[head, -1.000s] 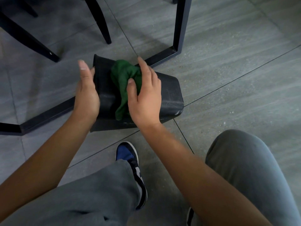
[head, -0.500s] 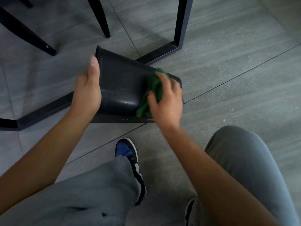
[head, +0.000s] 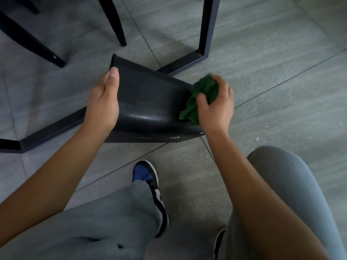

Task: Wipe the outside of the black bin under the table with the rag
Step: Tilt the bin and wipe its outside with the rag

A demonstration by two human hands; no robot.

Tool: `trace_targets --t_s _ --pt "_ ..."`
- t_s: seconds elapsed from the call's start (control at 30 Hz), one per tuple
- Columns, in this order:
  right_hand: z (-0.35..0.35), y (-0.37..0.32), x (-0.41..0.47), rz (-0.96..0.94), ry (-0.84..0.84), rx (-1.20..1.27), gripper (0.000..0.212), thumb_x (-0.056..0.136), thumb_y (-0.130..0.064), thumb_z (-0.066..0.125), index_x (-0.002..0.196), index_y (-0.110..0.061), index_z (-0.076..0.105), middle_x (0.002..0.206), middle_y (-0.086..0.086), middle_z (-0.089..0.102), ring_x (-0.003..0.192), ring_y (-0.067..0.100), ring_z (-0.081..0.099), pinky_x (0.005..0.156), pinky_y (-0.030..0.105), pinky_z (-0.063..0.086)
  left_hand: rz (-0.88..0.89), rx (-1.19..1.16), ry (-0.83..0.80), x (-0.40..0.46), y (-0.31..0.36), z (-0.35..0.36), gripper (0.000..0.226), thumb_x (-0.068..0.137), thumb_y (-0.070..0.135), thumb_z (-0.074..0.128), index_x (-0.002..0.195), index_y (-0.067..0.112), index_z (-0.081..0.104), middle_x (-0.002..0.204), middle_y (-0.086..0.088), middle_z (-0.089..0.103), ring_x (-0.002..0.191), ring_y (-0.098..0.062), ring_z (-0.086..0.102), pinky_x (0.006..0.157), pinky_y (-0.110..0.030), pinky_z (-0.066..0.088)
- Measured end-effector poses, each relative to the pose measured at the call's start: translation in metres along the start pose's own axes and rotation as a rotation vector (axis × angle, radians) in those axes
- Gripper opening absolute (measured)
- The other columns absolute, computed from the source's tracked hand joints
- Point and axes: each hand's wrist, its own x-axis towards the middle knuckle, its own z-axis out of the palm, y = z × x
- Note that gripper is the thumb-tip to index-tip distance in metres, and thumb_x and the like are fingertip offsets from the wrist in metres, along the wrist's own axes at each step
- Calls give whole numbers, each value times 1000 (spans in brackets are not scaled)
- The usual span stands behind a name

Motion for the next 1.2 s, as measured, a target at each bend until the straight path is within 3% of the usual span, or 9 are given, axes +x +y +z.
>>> trace_targets --t_s 0.2,0.3,0.4,0.53,0.63,0.73,0.9,1.03,1.2 --pt "24 -25 -33 -136 -165 -7 64 85 -30 71 145 -29 51 137 2 57 121 23 59 94 36 52 -65 -29 9 2 0 -8 97 79 92 38 153 31 52 157 3 55 145 -15 51 123 -47 38" --pt "19 -5 -42 -61 -147 -87 73 86 -36 72 152 -32 42 147 1 53 131 26 53 96 40 49 -49 -24 -1 2 0 -7 84 93 81 36 155 26 50 158 1 53 146 -15 49 125 -45 36" --pt "8 13 -42 -69 -151 -160 75 87 -35 72 153 -32 39 146 2 52 127 27 56 91 42 52 23 26 -14 1 2 -2 62 110 57 32 156 19 48 160 -1 51 147 -10 46 122 -23 36" --pt "-11 34 -16 134 -92 -249 70 87 -24 73 149 -31 40 139 9 54 118 34 63 88 46 57 49 46 -40 -2 7 0 54 113 47 33 157 18 45 160 4 48 139 3 42 92 10 33" --pt "-27 41 3 291 -35 -255 68 90 -24 73 150 -27 41 141 11 53 119 35 62 89 43 55 76 20 -87 2 3 -8 41 110 40 48 150 29 54 142 13 65 130 2 58 107 -15 45" --pt "-33 32 13 252 16 -186 65 89 -26 72 148 -27 44 138 8 54 108 25 58 84 35 46 61 21 -158 4 1 -18 40 103 23 64 137 44 58 118 26 74 116 3 69 100 -23 54" --pt "-40 12 23 178 35 -93 62 86 -25 70 144 -26 48 134 5 57 101 14 50 84 32 43 86 91 -155 4 -1 -24 43 104 24 65 140 46 56 128 23 72 126 -6 66 114 -41 49" --pt "-44 8 24 133 5 -59 62 85 -25 71 143 -26 48 133 5 59 104 16 54 85 33 47 69 110 -111 10 3 -24 74 105 25 64 166 32 23 147 3 63 134 -13 61 118 -44 46" --pt "-46 5 15 141 -23 26 60 85 -25 70 141 -27 51 125 2 63 111 22 64 95 43 59 150 153 -118 11 12 -22 71 106 21 62 165 34 25 156 4 55 139 -8 57 123 -42 40"
